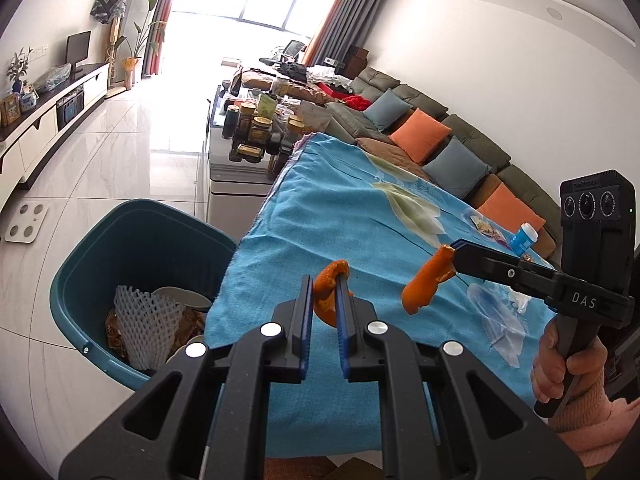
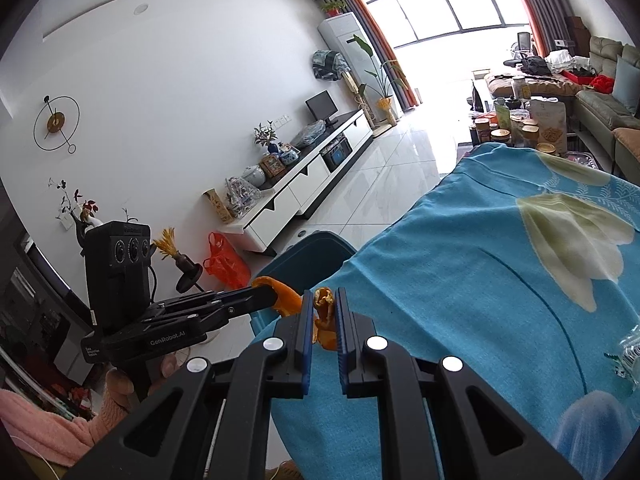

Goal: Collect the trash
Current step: 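Carry the orange peels toward the teal bin with both tools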

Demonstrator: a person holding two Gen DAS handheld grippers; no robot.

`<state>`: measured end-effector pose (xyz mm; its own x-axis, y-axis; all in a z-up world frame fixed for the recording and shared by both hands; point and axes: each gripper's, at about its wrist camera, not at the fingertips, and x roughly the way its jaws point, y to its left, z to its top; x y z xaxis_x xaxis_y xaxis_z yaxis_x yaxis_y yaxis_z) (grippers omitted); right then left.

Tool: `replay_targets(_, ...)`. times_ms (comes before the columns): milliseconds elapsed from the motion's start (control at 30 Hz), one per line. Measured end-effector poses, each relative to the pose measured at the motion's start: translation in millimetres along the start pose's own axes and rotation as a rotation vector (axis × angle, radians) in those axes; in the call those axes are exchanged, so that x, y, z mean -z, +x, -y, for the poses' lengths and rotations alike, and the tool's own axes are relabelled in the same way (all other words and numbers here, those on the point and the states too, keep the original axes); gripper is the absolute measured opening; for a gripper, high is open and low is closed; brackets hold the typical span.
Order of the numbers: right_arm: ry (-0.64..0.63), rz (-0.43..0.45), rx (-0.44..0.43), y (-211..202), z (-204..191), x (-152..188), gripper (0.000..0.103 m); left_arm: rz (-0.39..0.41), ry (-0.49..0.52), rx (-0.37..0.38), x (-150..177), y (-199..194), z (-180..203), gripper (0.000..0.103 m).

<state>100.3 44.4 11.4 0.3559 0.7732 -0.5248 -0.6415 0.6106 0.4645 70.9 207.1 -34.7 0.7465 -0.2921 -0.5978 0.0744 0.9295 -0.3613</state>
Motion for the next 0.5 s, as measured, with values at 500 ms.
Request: replay_targets(500,-0.036,-0.039,-0.071,42.8,-22.5,-18.4,0.009,0.047,-0.059,-0.105,-7.1,-20.3,-44.8,0.011)
